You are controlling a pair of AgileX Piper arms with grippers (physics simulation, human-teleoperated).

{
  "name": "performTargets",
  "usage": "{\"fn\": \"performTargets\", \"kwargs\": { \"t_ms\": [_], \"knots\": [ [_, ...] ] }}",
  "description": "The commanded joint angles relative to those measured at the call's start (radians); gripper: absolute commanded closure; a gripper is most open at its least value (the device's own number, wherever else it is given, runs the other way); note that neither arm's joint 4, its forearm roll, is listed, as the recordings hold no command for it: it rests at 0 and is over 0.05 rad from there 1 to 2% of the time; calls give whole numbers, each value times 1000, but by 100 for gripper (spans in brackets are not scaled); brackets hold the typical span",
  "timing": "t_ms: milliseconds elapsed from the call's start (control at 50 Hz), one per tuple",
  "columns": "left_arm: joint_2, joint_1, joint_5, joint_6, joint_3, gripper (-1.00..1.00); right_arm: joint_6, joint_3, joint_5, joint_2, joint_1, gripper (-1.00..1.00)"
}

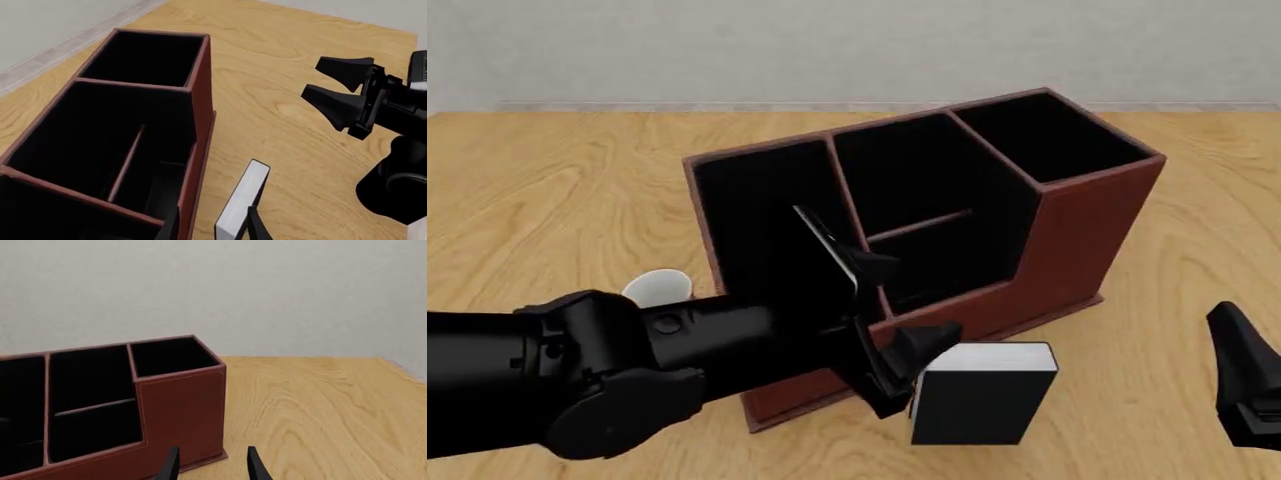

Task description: Pick up the book and place it in the back compartment of the caddy.

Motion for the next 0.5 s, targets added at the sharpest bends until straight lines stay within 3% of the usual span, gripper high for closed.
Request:
{"fn": "performTargets", "kwargs": {
  "t_ms": [20, 500],
  "knots": [
    [35, -30, -14, -2, 6, -100, -2, -1, -1, -1, 0, -100],
    [99, -62, -3, -18, 1, -100, -3, 0, -3, -1, 0, -100]
  ]
}}
